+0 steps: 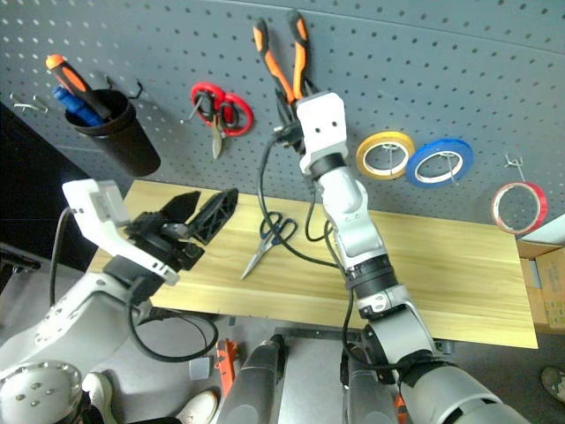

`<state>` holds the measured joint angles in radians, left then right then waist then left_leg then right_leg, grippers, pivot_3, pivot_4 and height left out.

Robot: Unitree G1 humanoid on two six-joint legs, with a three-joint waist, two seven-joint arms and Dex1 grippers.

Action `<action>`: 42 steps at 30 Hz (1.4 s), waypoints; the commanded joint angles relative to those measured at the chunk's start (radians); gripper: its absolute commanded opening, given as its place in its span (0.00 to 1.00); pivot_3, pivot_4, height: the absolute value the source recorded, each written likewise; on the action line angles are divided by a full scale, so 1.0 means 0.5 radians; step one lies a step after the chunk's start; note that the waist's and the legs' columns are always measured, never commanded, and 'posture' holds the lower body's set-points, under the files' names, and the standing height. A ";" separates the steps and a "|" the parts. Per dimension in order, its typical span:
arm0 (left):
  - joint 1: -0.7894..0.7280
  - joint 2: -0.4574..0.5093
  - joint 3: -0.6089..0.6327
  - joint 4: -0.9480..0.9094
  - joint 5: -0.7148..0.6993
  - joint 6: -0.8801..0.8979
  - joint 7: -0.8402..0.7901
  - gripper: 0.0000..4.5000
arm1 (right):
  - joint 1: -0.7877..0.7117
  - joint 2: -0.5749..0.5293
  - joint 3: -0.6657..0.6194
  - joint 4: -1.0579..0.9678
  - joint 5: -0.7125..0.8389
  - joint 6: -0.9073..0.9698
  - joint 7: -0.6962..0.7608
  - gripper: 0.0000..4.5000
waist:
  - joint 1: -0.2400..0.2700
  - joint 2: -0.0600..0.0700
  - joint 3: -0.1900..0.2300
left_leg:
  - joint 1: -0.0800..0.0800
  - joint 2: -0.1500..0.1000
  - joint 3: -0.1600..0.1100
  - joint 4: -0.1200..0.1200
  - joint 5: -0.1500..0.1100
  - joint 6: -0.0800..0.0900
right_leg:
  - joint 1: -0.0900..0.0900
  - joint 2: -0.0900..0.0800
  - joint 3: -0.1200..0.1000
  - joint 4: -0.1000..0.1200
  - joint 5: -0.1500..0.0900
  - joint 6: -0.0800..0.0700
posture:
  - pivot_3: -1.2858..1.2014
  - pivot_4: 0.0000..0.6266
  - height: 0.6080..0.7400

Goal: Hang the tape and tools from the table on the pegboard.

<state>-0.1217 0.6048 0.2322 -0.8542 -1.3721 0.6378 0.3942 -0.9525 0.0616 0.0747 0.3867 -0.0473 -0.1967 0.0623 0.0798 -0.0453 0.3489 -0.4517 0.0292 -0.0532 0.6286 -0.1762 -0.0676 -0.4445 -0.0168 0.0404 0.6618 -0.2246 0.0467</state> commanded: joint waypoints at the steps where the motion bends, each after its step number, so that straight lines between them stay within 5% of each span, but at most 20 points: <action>1: -0.020 0.013 -0.008 -0.039 0.000 -0.053 -0.040 1.00 | -0.170 -0.001 -0.063 -0.166 0.033 -0.039 -0.047 0.38 | 0.000 0.000 0.000 | 0.000 0.000 0.000 0.000 0.001 0.000 | 0.000 0.000 0.000 0.000 0.000 0.000 | 0.61 0.41 1.00; 9: -0.033 0.013 -0.026 -0.013 0.021 -0.059 -0.070 1.00 | -0.274 -0.057 -0.120 -0.076 0.022 -0.086 -0.090 0.38 | 0.001 0.000 -0.001 | 0.000 -0.001 -0.001 0.000 0.003 0.000 | 0.001 0.000 -0.001 0.000 0.001 -0.001 | 0.60 0.41 1.00; 19: -0.026 0.038 -0.020 -0.016 -0.001 -0.053 -0.072 1.00 | 0.215 0.002 0.032 0.001 -0.099 -0.161 -0.099 0.38 | -0.002 -0.003 -0.020 | 0.003 -0.001 -0.001 0.000 0.004 0.001 | 0.003 -0.001 -0.001 0.001 0.001 -0.002 | 0.61 0.43 1.00; 30: -0.025 0.055 -0.028 -0.007 -0.018 -0.057 -0.074 1.00 | 0.229 -0.046 0.039 0.033 -0.164 -0.122 -0.117 0.38 | -0.004 -0.003 -0.023 | 0.007 0.000 -0.001 0.000 0.008 0.002 | 0.006 0.001 0.000 0.002 0.001 -0.003 | 0.60 0.44 1.00; 38: -0.024 0.049 -0.034 -0.006 -0.013 -0.059 -0.077 1.00 | 0.240 -0.066 0.049 -0.010 -0.138 -0.127 -0.068 0.94 | -0.005 -0.003 -0.023 | 0.007 0.000 -0.001 0.000 0.009 0.002 | 0.006 0.001 0.000 0.002 0.001 -0.003 | 0.60 0.44 1.00; 42: -0.028 0.030 -0.061 -0.002 -0.003 -0.062 -0.079 1.00 | 0.294 -0.081 0.044 -0.103 -0.130 -0.062 -0.066 0.99 | -0.003 -0.003 -0.023 | 0.007 0.000 -0.001 0.000 0.009 0.002 | 0.006 0.001 0.000 0.002 0.001 -0.003 | 0.60 0.45 1.00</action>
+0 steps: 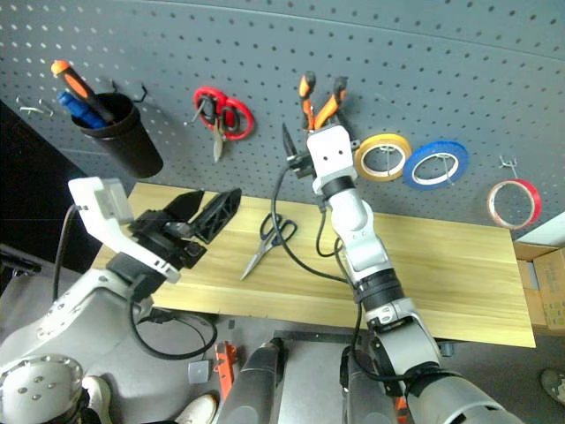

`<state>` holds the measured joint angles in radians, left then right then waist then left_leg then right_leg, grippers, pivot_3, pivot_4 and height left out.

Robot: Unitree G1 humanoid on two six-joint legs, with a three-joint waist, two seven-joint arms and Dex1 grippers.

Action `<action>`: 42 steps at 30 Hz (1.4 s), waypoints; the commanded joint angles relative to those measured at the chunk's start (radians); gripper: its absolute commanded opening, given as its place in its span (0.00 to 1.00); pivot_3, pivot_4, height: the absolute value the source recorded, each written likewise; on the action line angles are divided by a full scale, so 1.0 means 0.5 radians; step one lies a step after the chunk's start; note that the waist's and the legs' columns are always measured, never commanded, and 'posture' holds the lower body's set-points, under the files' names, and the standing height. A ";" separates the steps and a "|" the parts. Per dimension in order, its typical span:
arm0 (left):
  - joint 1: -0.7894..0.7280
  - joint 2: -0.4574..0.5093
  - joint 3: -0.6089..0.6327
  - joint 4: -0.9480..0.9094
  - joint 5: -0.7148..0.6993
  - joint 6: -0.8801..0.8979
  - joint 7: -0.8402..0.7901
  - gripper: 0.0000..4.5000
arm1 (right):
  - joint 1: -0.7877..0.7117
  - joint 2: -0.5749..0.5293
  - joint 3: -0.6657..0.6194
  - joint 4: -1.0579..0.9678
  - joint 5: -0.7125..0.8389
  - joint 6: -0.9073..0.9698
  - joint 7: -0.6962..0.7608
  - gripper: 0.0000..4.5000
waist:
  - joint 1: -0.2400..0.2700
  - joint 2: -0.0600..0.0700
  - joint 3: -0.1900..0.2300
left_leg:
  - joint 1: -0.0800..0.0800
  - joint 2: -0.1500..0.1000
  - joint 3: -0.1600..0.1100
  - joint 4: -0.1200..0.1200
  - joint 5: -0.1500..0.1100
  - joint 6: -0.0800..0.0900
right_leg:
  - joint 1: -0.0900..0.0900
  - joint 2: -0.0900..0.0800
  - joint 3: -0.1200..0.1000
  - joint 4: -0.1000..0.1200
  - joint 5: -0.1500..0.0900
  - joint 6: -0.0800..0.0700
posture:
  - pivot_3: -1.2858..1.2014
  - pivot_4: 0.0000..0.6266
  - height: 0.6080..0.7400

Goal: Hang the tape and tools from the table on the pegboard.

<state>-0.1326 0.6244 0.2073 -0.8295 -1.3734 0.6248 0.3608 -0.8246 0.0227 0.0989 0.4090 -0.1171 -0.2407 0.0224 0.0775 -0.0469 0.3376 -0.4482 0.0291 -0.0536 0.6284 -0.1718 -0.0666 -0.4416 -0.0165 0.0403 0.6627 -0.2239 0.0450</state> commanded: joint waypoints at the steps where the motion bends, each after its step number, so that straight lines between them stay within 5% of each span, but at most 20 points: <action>1: -0.007 -0.011 -0.019 -0.048 0.002 -0.037 -0.015 1.00 | 0.062 -0.009 -0.006 -0.190 0.022 0.060 0.028 0.99 | 0.001 0.000 0.000 | 0.000 0.000 0.000 0.000 0.000 0.000 | 0.000 0.000 0.000 0.000 0.000 0.000 | 0.59 0.45 1.00; 12: -0.054 -0.034 -0.083 0.053 0.094 -0.015 -0.094 1.00 | 0.624 -0.131 0.080 -1.257 0.239 0.851 0.381 0.99 | -0.006 0.000 0.000 | 0.000 0.001 0.000 0.000 0.000 0.000 | 0.000 0.000 0.000 0.000 0.000 0.000 | 0.58 0.47 1.00; 18: -0.195 0.064 -0.321 0.368 0.738 0.092 -0.222 1.00 | 0.819 -0.353 0.121 -1.744 0.681 1.562 0.790 0.99 | -0.015 0.002 0.001 | 0.001 0.001 0.001 0.000 0.001 0.001 | 0.000 0.002 0.001 0.000 -0.003 0.003 | 0.57 0.50 1.00; 23: -0.308 -0.032 -0.600 0.900 1.274 -0.023 -0.546 1.00 | 0.780 -0.564 0.029 -1.937 1.145 2.053 1.042 0.99 | -0.033 0.002 0.001 | 0.001 0.001 0.004 0.001 0.002 0.003 | 0.000 0.002 0.003 -0.001 -0.008 -0.002 | 0.55 0.51 1.00; 34: -0.554 -0.337 -0.987 2.272 2.131 -0.253 -1.019 1.00 | 0.797 -0.841 0.261 -1.832 1.076 1.717 1.390 0.99 | -0.117 0.005 0.003 | -0.005 0.000 0.005 -0.002 0.000 0.005 | -0.003 0.001 0.002 -0.007 -0.006 0.005 | 0.53 0.57 1.00; 42: -0.573 -0.396 -0.924 2.527 2.366 -0.406 -1.335 1.00 | 0.796 -0.844 0.263 -1.823 1.032 1.652 1.371 0.99 | -0.149 0.009 0.004 | 0.003 0.001 0.007 -0.001 0.002 0.008 | 0.002 -0.002 0.004 0.000 -0.011 -0.004 | 0.51 0.59 1.00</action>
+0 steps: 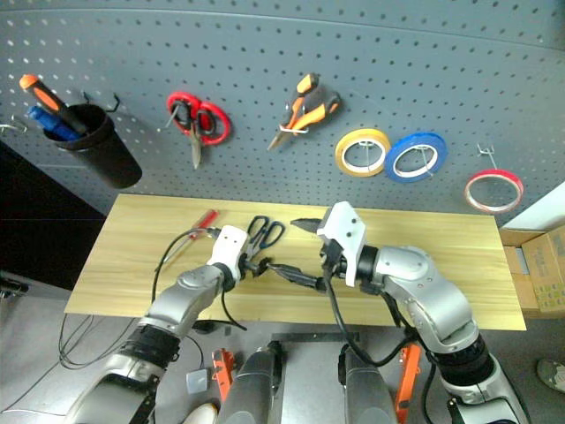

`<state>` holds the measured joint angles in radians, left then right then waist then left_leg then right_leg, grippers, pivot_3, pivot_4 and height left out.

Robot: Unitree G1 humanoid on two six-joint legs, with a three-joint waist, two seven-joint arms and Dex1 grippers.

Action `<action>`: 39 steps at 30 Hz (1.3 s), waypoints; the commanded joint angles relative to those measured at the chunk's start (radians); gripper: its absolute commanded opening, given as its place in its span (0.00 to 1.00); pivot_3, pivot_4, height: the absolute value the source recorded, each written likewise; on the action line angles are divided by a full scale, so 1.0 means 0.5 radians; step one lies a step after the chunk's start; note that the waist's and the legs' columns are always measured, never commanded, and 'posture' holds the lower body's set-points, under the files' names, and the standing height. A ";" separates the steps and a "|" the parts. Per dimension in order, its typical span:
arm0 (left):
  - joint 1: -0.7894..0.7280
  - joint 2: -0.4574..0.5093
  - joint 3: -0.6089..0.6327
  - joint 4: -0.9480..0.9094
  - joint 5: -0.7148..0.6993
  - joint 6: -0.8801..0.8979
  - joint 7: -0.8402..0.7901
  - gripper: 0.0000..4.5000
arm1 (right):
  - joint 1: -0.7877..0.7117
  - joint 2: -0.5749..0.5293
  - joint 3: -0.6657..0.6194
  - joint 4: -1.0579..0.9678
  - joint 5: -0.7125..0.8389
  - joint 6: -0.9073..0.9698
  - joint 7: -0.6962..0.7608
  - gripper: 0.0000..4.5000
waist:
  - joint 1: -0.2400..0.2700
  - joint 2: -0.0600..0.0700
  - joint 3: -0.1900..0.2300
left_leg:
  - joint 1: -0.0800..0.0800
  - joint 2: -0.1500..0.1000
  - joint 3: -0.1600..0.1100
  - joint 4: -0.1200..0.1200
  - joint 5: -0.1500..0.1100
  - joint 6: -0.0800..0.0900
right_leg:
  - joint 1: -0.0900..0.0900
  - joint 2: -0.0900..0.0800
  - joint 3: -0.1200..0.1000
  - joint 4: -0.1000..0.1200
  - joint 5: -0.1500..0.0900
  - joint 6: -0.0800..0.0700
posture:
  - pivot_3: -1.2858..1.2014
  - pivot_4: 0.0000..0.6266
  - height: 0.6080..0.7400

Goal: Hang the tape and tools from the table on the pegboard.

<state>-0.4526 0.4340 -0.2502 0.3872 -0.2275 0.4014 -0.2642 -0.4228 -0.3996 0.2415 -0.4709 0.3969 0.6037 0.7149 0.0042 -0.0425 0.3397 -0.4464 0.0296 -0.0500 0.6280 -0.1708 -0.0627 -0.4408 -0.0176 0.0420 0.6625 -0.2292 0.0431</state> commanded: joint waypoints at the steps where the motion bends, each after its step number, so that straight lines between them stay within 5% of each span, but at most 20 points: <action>1: 0.064 -0.022 0.005 0.098 0.097 0.050 -0.094 1.00 | -0.001 -0.002 -0.026 -0.069 0.003 -0.037 -0.017 0.99 | -0.005 0.000 0.000 | 0.000 0.000 0.001 0.000 0.000 0.000 | 0.000 -0.001 0.000 0.000 0.000 0.000 | 0.51 0.59 1.00; 4: 0.052 -0.034 0.035 0.095 0.166 0.081 -0.103 0.88 | 0.015 -0.010 -0.031 -0.095 0.010 -0.029 -0.028 1.00 | -0.008 0.000 0.000 | 0.000 -0.001 0.002 0.000 0.000 0.001 | 0.000 -0.002 0.000 -0.001 0.002 0.004 | 0.51 0.58 1.00; 14: 0.000 -0.073 0.166 0.045 0.268 0.191 -0.098 0.14 | -0.001 -0.018 -0.027 -0.103 0.033 -0.039 -0.016 1.00 | -0.019 0.000 0.000 | 0.000 0.000 0.001 -0.001 0.000 0.001 | 0.000 -0.001 -0.001 -0.001 0.005 0.009 | 0.52 0.57 1.00; 24: -0.003 -0.094 0.217 -0.070 0.329 0.242 -0.084 0.12 | -0.007 -0.038 -0.049 -0.085 0.018 -0.059 -0.008 1.00 | -0.019 0.000 0.000 | -0.002 0.000 0.001 -0.002 0.000 0.000 | -0.001 -0.001 -0.001 -0.003 0.005 0.009 | 0.53 0.54 1.00; 35: 0.475 -0.077 0.465 -1.197 0.190 0.416 -0.089 0.12 | 0.088 0.092 -0.192 -0.295 -0.032 -0.027 -0.367 1.00 | -0.018 0.000 0.000 | -0.012 0.001 -0.002 -0.012 0.000 -0.001 | -0.010 -0.002 -0.003 -0.008 0.004 0.012 | 0.54 0.49 1.00; 39: 0.618 -0.100 0.593 -1.460 0.194 0.415 -0.012 0.12 | 0.180 0.270 -0.301 -0.396 0.202 0.147 -0.526 1.00 | -0.011 0.000 -0.001 | -0.012 0.000 -0.002 -0.012 0.000 -0.002 | -0.009 -0.002 -0.003 -0.009 0.004 0.012 | 0.55 0.46 1.00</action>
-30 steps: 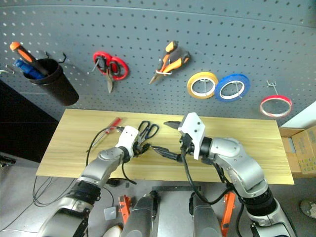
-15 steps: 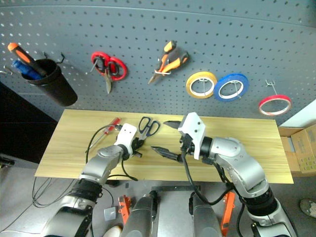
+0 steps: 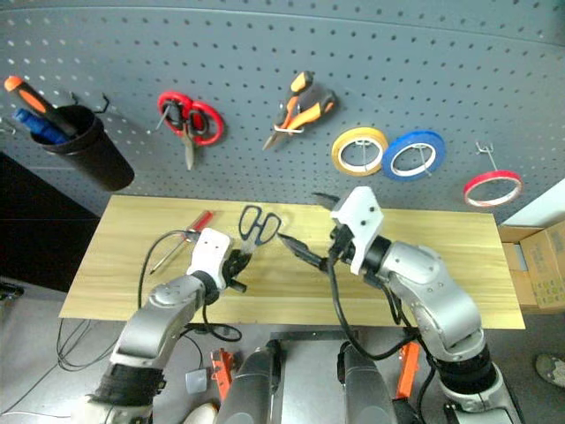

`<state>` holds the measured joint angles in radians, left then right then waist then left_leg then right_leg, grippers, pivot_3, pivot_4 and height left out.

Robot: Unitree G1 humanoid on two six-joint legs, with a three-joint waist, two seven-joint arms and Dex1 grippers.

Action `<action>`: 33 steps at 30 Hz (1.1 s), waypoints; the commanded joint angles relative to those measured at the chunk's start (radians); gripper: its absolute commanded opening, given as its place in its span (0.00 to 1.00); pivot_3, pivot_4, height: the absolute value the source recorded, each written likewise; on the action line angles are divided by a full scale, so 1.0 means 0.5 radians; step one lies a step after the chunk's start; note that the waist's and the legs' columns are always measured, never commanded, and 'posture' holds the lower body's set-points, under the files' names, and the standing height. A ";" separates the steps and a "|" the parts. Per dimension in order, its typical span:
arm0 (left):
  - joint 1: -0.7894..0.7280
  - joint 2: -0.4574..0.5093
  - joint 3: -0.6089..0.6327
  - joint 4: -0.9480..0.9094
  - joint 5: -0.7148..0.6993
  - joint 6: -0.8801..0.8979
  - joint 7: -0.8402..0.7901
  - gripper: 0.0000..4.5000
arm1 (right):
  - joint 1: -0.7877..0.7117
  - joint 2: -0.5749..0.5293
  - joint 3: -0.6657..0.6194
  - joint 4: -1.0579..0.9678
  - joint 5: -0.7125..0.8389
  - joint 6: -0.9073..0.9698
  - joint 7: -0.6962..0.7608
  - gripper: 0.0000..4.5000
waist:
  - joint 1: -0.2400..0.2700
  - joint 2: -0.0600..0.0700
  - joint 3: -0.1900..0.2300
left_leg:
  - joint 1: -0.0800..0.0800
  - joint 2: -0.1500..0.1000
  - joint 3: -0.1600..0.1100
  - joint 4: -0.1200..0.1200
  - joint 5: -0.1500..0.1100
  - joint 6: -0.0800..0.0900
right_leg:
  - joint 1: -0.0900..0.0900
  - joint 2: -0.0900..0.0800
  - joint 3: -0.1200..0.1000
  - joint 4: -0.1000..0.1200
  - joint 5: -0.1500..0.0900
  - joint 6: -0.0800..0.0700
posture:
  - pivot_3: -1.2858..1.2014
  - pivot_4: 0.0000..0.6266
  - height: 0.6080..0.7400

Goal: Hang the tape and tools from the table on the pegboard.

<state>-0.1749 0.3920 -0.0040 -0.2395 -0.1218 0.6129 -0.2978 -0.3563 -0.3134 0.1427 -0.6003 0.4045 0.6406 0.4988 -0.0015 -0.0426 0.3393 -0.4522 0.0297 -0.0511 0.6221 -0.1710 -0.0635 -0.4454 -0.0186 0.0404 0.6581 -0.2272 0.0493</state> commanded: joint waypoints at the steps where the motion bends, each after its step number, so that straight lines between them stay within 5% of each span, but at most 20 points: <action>1: 0.085 -0.027 0.138 -0.260 -0.019 -0.023 0.075 0.12 | 0.052 0.131 -0.130 -0.152 0.229 0.090 -0.122 1.00 | 0.001 0.000 0.000 | 0.000 0.000 0.000 0.000 0.000 0.000 | 0.000 0.000 0.000 -0.001 0.000 0.000 | 0.55 0.45 1.00; 7: 0.140 -0.121 0.316 -0.475 -0.097 -0.211 0.112 0.12 | 0.009 0.240 -0.254 -0.147 0.428 0.044 -0.156 1.00 | 0.012 -0.002 -0.004 | 0.000 0.000 0.001 0.003 0.000 0.000 | 0.002 -0.001 0.000 -0.001 0.001 0.001 | 0.56 0.41 1.00; 19: 0.464 -0.298 0.280 -0.697 -0.111 -0.454 0.136 0.12 | -0.047 0.149 -0.244 -0.016 0.458 -0.170 0.037 1.00 | 0.049 -0.001 -0.038 | 0.000 0.000 0.002 0.003 0.000 0.000 | 0.003 0.001 -0.001 -0.003 0.001 0.000 | 0.58 0.36 1.00; 33: 0.108 -0.334 0.305 -0.493 -0.080 -0.542 0.209 0.12 | -0.119 0.176 -0.193 0.148 0.310 -0.383 0.052 1.00 | 0.055 -0.003 -0.096 | 0.003 -0.001 0.001 0.010 0.001 0.001 | 0.008 0.002 -0.003 0.001 0.005 -0.002 | 0.57 0.32 1.00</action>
<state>-0.1171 0.2290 0.1437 -0.4626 -0.1611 0.3803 -0.2008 -0.4050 -0.2290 0.0446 -0.5013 0.5627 0.4827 0.5316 0.0262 -0.0440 0.2914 -0.4508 0.0293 -0.0508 0.6269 -0.1706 -0.0630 -0.4413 -0.0178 0.0388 0.6586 -0.2245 0.0478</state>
